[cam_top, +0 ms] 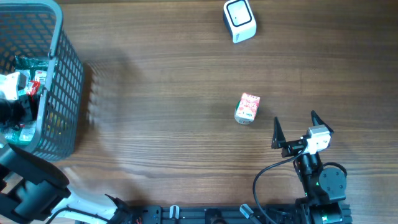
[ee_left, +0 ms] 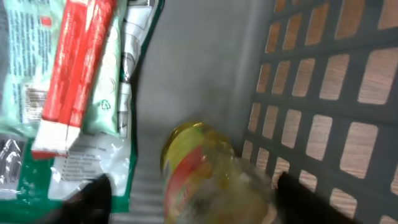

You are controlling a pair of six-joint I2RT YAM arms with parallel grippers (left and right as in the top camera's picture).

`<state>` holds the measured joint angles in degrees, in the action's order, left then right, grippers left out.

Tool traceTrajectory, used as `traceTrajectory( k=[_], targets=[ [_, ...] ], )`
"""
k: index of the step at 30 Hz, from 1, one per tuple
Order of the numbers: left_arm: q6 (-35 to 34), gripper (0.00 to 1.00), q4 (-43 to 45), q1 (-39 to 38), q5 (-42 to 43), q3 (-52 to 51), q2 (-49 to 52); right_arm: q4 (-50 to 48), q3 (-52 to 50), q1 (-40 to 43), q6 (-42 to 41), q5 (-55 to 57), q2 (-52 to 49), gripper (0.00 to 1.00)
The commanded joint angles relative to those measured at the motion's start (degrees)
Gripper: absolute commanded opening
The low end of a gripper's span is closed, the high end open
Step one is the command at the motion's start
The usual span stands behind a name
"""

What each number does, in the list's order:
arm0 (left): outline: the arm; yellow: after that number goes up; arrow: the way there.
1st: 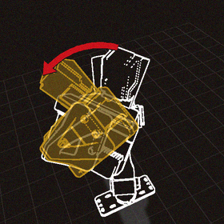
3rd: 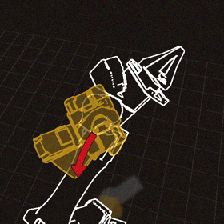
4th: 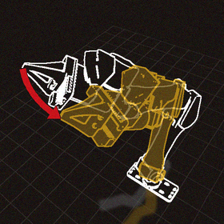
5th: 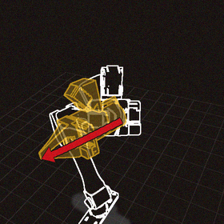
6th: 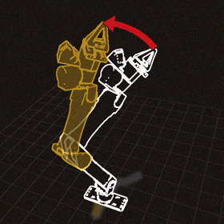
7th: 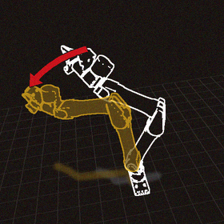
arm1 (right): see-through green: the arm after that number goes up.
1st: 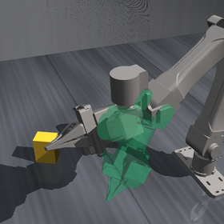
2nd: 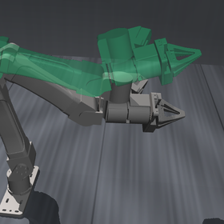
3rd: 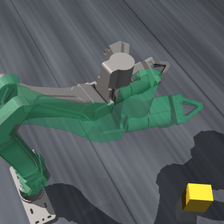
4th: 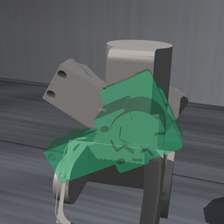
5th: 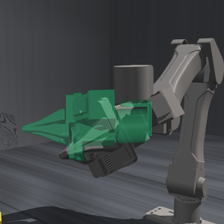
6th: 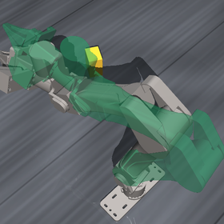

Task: Scan the item barcode
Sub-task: 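Return left gripper to basket and grasp the yellow Vim bottle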

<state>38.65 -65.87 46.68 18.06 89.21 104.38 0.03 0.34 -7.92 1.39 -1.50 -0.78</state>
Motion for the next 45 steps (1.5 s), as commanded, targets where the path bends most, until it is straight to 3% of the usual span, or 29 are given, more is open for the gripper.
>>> traceTrajectory(
  k=[1,5,8,14,16,27,32,36,43,45],
  targets=[
    [1.38,0.61,0.83,0.35,1.75,-0.13,0.44,-0.15,-0.04,0.35,0.09,-0.57,0.35,1.0],
    [-0.33,0.59,0.44,0.35,3.15,-0.13,0.44,-0.15,-0.04,0.35,0.11,-0.57,0.35,1.0],
    [-0.35,0.49,-0.79,0.37,3.1,-0.13,0.44,-0.15,-0.04,0.35,0.09,-0.57,0.35,1.0],
    [-2.86,0.49,-2.05,0.37,-2.69,-0.15,0.44,-0.15,-0.04,0.35,0.09,-0.57,0.35,1.0],
    [-4.68,0.61,-1.57,0.37,-3.8,-0.17,0.44,-0.15,-0.04,0.35,0.09,-0.57,0.35,1.0],
    [-5.01,0.48,2.71,0.31,-2.43,-4.04,0.44,-0.15,-0.04,0.35,0.11,-0.57,0.35,1.0],
    [-8.15,0.46,3.93,0.31,-1.99,-4.02,0.42,-0.15,-0.04,0.35,0.09,-0.57,0.35,1.0],
    [-8.28,0.49,4.02,0.33,1.79,-4.02,0.37,-0.15,-0.04,0.35,0.11,-0.57,0.35,1.0],
    [-8.33,0.46,5.51,0.33,0.7,-4.02,0.09,-0.15,-0.04,0.35,0.09,-0.57,0.35,1.0],
    [-8.33,0.37,5.73,0.33,0.72,-4.02,0.07,-0.15,-0.04,0.35,0.09,-0.57,0.35,1.0]
  ],
)
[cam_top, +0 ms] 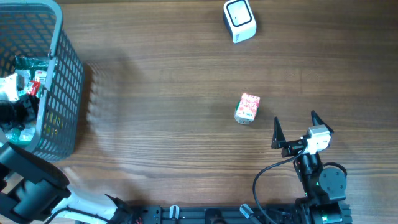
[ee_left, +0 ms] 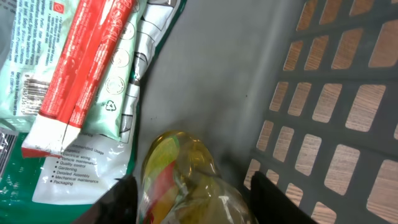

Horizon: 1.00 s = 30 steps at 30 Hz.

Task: Scan the item barcode
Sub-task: 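Return left gripper to basket and grasp the yellow Vim bottle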

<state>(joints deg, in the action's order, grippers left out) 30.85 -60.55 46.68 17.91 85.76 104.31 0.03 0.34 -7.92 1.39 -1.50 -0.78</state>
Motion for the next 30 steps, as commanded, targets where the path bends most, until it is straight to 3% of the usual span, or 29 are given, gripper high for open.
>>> traceTrajectory(
  k=[1,2,9,17,23,27,30],
  targets=[
    [-0.52,0.33,0.46,0.33,0.92,-0.57,0.13,-0.15,-0.04,0.35,0.11,-0.57,0.35,1.0],
    [-0.52,0.29,0.63,0.33,0.92,-0.57,0.13,-0.15,-0.04,0.35,0.11,-0.57,0.35,1.0],
    [-3.15,0.27,4.66,0.33,0.87,-0.57,-1.18,-0.15,-0.04,0.35,0.09,-0.57,0.35,1.0],
    [-9.92,0.25,17.27,0.31,0.68,-0.22,-12.44,-0.15,-0.04,0.35,0.09,-0.57,0.35,1.0],
    [-19.82,0.22,19.85,-2.6,0.7,10.47,-17.64,-0.15,-0.04,0.35,0.09,-0.57,0.35,1.0],
    [-20.22,0.23,17.92,-8.26,0.66,19.89,-18.73,-0.15,-0.04,0.35,0.09,-0.57,0.35,1.0],
    [-24.24,0.22,14.53,-14.08,0.24,26.43,-18.84,-0.15,-0.04,0.35,0.09,-0.57,0.35,1.0]
  ],
)
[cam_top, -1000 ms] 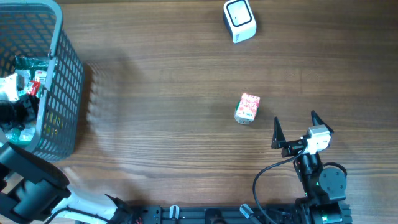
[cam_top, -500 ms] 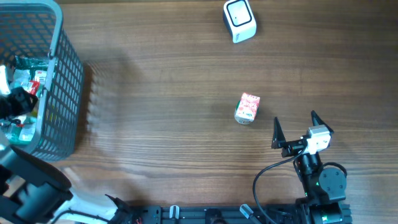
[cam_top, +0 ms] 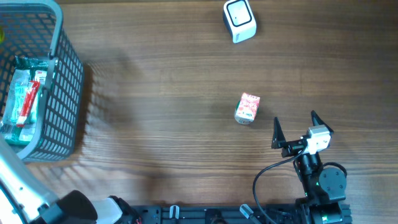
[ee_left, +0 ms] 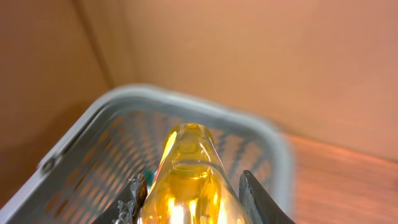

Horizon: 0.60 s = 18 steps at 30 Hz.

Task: Scan the item barcode
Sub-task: 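Return left gripper to basket and grasp the yellow Vim bottle, then place the Vim bottle beside the tissue pack with left gripper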

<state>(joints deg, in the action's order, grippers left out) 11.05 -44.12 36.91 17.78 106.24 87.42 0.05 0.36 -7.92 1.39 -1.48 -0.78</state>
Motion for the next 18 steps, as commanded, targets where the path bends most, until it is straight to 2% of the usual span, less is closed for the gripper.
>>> traceTrajectory(
  k=[1,5,8,11,14,15,18],
  targets=[
    [-4.52,0.23,-3.34,-6.25,-0.22,7.52,-1.95,-0.17,-0.07,0.35,0.11,-0.59,0.35,1.0],
    [-4.52,0.23,-11.28,-15.69,-6.16,14.34,-1.95,-0.17,-0.07,0.35,0.09,-0.59,0.35,1.0],
    [-4.9,0.24,-18.36,-23.41,-6.38,17.44,-1.95,-0.17,-0.07,0.35,0.09,-0.59,0.35,1.0],
    [-10.78,0.24,-25.83,-33.14,-6.78,17.46,-1.31,-0.17,-0.07,0.35,0.09,-0.59,0.35,1.0],
    [-12.59,0.25,-31.32,-41.62,-7.23,17.42,0.94,-0.17,-0.07,0.35,0.09,-0.59,0.35,1.0],
    [-16.17,0.25,-32.3,-45.07,-8.44,17.42,2.05,-0.17,-0.07,0.35,0.07,-0.59,0.35,1.0],
    [-17.77,0.26,-33.57,-53.2,-11.78,17.42,5.31,-0.17,-0.07,0.35,0.09,-0.59,0.35,1.0]
  ],
)
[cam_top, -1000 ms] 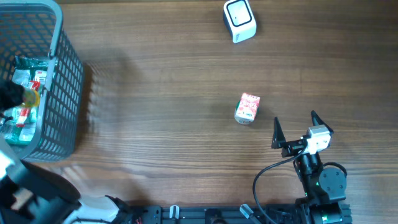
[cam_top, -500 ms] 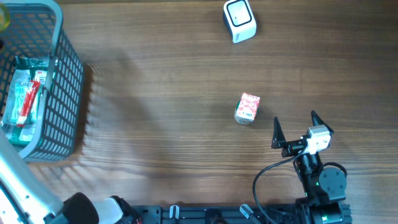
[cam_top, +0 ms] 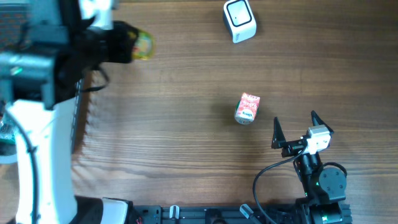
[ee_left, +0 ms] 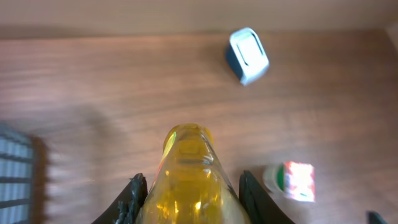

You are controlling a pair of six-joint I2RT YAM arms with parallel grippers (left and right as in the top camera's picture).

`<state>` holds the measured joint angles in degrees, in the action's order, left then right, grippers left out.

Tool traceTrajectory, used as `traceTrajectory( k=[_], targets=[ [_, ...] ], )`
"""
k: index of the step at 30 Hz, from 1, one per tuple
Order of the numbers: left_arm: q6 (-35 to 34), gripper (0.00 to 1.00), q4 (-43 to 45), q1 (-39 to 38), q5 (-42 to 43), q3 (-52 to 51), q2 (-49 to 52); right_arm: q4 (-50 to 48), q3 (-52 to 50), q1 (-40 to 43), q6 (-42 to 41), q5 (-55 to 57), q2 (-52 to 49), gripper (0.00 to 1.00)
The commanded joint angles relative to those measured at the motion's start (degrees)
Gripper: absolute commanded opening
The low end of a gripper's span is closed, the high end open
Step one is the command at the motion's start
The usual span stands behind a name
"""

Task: Scan the item barcode
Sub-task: 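Place the Vim bottle beside the tissue pack with left gripper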

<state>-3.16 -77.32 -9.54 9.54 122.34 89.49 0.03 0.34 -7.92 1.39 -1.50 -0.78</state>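
Note:
My left gripper (cam_top: 127, 45) is shut on a yellow bottle (cam_top: 141, 45) and holds it in the air over the far left of the table. In the left wrist view the bottle (ee_left: 189, 177) fills the space between both dark fingers (ee_left: 133, 199). A white and blue scanner (cam_top: 239, 20) stands at the far edge, to the right of the bottle. It also shows ahead in the wrist view as the scanner (ee_left: 249, 55). My right gripper (cam_top: 295, 118) rests open near the front right, holding nothing.
A small red carton (cam_top: 247, 107) lies on the wood left of my right gripper. The grey basket (ee_left: 12, 180) sits at the left, mostly hidden under my left arm in the overhead view. The wooden table (cam_top: 186, 149) spans the scene.
My left gripper has moved with the bottle from above the basket's rim to a spot right of the basket, over the table. The scanner and carton now show in its wrist view. The right arm is unchanged.
My left gripper was open inside the basket around the yellow bottle, beside flat packets. Then its fingers stood closer on the bottle. Later it held the bottle raised above the basket, and now it holds it over the table, facing the scanner.

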Motion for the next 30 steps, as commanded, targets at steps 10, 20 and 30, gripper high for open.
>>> traceTrajectory(
  k=[10,20,30],
  targets=[
    [-5.05,0.27,-1.81,-24.22,-6.47,1.31,17.73,-0.15,-0.04,0.35,0.09,-0.57,0.35,1.0],
    [-9.79,0.26,2.6,-27.61,-6.4,1.11,28.55,-0.15,-0.04,0.35,0.07,-0.57,0.35,1.0],
    [-12.76,0.29,17.46,-30.77,-10.71,-15.17,28.83,-0.15,-0.04,0.35,0.11,-0.55,0.35,1.0]
  ],
)
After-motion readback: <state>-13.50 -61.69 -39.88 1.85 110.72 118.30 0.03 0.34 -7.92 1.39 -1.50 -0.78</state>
